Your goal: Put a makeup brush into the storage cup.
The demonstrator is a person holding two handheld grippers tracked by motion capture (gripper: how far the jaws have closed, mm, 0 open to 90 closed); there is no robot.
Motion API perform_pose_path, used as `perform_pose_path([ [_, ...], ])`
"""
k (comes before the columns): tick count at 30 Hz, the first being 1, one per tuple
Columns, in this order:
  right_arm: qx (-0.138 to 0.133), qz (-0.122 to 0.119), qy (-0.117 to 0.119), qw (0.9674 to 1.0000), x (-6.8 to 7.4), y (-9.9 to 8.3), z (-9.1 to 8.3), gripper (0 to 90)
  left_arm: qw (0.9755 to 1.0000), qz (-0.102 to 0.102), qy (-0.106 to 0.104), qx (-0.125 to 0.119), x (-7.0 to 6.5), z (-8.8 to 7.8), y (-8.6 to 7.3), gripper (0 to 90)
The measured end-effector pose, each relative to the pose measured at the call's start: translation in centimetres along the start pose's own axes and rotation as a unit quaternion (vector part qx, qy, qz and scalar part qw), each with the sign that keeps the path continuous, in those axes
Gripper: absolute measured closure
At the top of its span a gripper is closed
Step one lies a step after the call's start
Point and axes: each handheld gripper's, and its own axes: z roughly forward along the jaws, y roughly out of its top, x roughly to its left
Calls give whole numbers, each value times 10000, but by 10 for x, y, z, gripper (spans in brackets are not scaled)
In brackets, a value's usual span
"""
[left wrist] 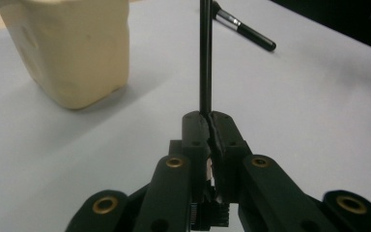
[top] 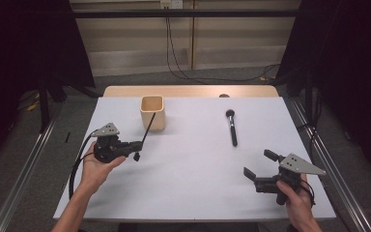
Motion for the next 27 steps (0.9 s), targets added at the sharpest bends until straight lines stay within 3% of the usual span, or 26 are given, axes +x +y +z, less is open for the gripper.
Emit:
perform_pose_path([
  [13,-4,-40,91,10000,1,0,1,0,9989,142,-448,-14,-25,10,6,856],
  [15,-3,-56,108,9999,1,0,1,0,9979,107,-640,-2,-29,11,7,856],
  [25,27,-70,233,9997,6,1,4,0,9933,547,-997,207,-59,22,18,856],
  [27,36,-56,248,9997,6,1,5,0,9926,533,-1059,273,-63,25,20,856],
])
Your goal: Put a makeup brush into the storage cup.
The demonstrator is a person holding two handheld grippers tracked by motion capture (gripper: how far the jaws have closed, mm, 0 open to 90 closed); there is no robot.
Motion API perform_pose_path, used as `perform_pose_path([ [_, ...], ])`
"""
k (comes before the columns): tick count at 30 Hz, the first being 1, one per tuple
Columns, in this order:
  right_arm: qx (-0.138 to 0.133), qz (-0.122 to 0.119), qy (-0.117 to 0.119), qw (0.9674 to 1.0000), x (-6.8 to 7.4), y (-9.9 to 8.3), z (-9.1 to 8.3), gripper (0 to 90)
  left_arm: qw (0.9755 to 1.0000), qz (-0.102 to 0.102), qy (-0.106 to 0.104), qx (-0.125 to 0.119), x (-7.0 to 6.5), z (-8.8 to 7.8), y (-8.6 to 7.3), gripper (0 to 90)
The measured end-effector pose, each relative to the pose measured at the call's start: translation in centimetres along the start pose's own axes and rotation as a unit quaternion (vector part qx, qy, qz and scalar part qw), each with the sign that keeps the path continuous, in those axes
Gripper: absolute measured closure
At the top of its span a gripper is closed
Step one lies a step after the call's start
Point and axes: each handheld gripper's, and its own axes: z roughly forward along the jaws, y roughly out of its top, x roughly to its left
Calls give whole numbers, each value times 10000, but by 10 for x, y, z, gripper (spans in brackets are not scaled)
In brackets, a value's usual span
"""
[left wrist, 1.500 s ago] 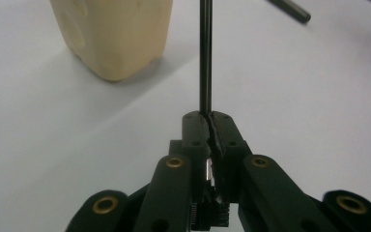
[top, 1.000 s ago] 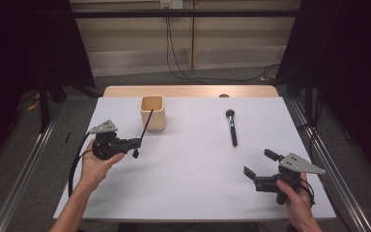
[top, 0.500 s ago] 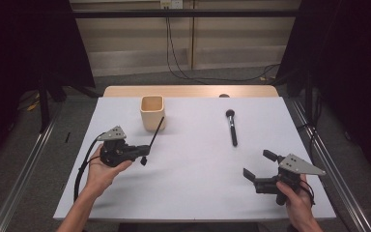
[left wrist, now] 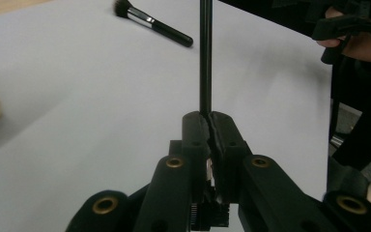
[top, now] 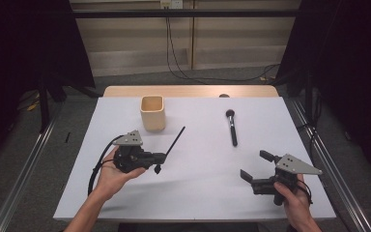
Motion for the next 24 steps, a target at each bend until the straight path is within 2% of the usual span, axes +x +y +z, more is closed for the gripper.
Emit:
perform_pose_path([
  [5,-9,1,80,10000,1,1,2,0,9999,23,-80,140,-4,9,5,856],
  [7,-12,13,100,9999,2,1,3,0,9997,33,-197,173,-6,11,7,856],
  [10,12,-10,214,9998,4,2,5,0,9991,86,-350,213,-8,14,10,856],
  [15,71,-100,384,9992,8,7,14,0,9982,192,-426,366,-13,17,14,856],
  [17,89,-120,476,9988,10,9,16,0,9975,248,-458,477,-16,19,16,856],
  [19,127,-138,487,9986,11,11,18,2,9962,230,-660,518,-18,22,17,856],
  [21,192,-107,496,9985,12,13,21,7,9953,334,-604,673,-21,25,18,856],
  [22,193,-140,532,9983,12,14,22,8,9941,355,-662,787,-21,27,18,856],
  [24,222,-193,592,9978,13,15,24,8,9932,338,-697,871,-22,30,19,856],
])
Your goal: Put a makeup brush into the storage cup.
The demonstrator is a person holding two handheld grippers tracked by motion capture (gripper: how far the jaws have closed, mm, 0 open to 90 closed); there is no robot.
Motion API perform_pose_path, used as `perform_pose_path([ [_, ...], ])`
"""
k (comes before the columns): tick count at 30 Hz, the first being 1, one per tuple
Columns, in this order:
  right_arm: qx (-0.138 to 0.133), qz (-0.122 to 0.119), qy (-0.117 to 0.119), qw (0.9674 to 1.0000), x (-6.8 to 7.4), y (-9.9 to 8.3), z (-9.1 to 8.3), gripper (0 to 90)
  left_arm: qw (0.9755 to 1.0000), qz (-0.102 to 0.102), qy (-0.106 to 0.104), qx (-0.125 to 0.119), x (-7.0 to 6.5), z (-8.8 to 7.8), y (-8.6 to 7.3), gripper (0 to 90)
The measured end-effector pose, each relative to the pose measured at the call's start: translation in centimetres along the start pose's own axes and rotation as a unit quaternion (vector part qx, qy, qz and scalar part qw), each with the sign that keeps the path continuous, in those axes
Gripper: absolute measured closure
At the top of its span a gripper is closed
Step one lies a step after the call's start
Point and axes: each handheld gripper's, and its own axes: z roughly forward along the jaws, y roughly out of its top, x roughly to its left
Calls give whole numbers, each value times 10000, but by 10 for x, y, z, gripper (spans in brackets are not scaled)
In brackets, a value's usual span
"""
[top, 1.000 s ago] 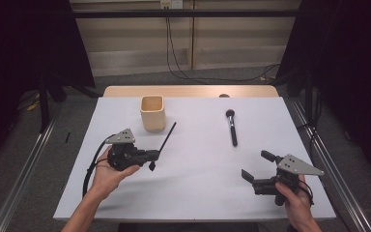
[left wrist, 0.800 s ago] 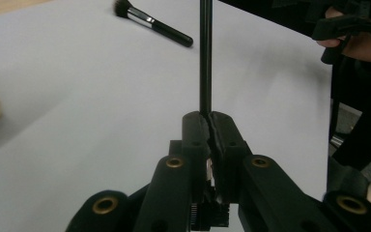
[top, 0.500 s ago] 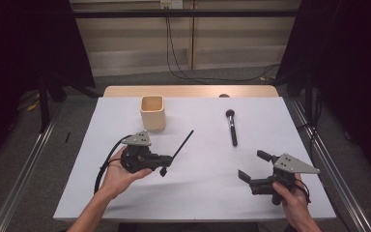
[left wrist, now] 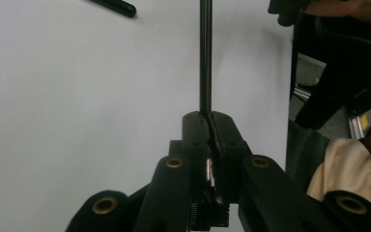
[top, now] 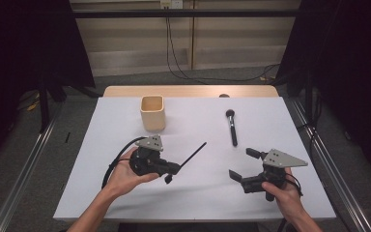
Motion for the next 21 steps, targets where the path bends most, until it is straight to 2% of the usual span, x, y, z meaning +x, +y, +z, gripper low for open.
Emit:
perform_pose_path([
  [3,36,-78,74,9999,1,4,2,8,10000,26,-3,67,0,2,2,856],
  [5,165,-114,158,9997,2,8,5,12,9999,49,-37,129,0,3,4,855],
  [9,337,-193,321,9987,2,13,10,12,9992,185,24,352,-2,5,10,856],
  [10,382,-219,353,9984,2,14,12,12,9993,138,6,354,-3,5,11,855],
  [12,428,-236,425,9979,3,16,14,14,9988,198,-19,455,-2,6,14,856],
  [16,692,-275,688,9948,3,21,20,30,9975,263,65,653,-2,7,20,856],
  [21,877,-394,775,9923,4,23,25,42,9928,464,87,1103,-3,8,26,856],
])
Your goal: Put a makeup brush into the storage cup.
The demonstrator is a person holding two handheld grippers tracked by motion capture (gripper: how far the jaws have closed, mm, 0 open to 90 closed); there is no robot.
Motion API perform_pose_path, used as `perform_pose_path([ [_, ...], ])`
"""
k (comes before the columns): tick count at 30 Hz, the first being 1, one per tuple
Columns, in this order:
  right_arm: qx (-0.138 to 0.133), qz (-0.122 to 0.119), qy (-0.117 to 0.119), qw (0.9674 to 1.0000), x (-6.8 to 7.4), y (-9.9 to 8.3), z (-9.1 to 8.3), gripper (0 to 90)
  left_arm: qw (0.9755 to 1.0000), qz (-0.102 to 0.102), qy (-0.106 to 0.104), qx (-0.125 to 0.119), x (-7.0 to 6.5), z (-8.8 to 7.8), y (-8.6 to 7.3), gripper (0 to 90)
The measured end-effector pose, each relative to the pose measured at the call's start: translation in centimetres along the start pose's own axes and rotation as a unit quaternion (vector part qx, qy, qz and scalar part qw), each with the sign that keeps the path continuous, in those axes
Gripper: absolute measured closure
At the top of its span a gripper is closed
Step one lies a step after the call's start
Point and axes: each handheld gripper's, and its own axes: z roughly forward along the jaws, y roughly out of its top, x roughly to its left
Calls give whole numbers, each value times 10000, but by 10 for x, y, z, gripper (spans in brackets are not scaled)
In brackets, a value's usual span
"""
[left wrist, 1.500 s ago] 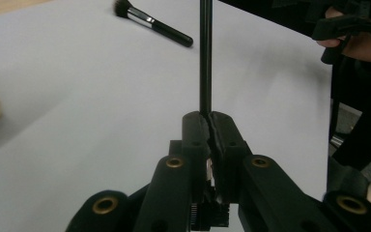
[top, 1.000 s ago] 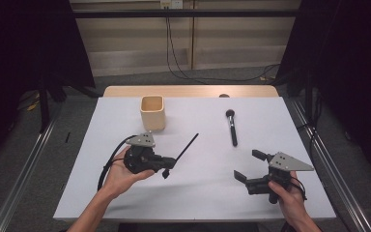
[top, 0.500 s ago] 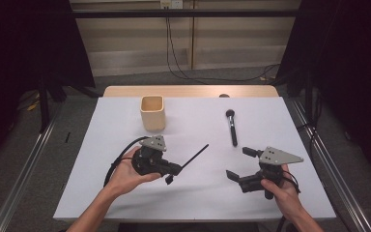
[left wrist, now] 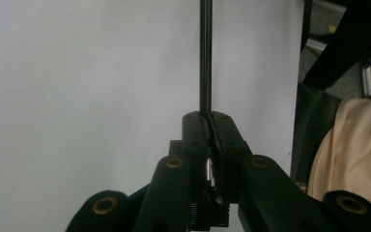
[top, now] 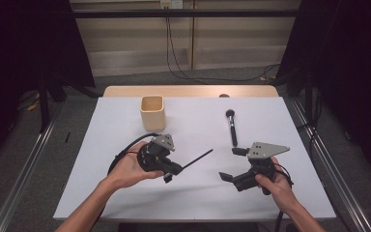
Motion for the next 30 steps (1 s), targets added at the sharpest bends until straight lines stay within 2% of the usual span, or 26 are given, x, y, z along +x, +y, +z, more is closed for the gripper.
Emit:
perform_pose_path([
  [2,114,-43,70,9999,0,1,2,41,9999,10,-62,103,-1,0,2,856],
  [9,470,-192,334,9982,4,4,11,46,9993,81,-37,352,-3,0,8,856],
  [12,685,-242,421,9965,5,7,15,41,9987,172,-2,482,-3,-1,8,856],
  [16,896,-229,544,9942,4,12,20,32,9985,172,159,494,-2,-4,8,856],
  [18,1002,-239,579,9930,4,15,23,31,9981,185,116,570,0,-5,8,856],
  [19,1070,-296,588,9921,4,17,24,30,9977,191,162,632,1,-5,8,856],
  [23,1330,-404,582,9886,5,23,30,38,9961,215,86,851,5,-4,8,856],
  [27,1401,-642,819,9847,4,30,39,31,9952,223,80,945,8,-1,9,856],
  [30,1569,-789,995,9794,2,35,48,32,9941,308,130,1031,8,2,10,855],
])
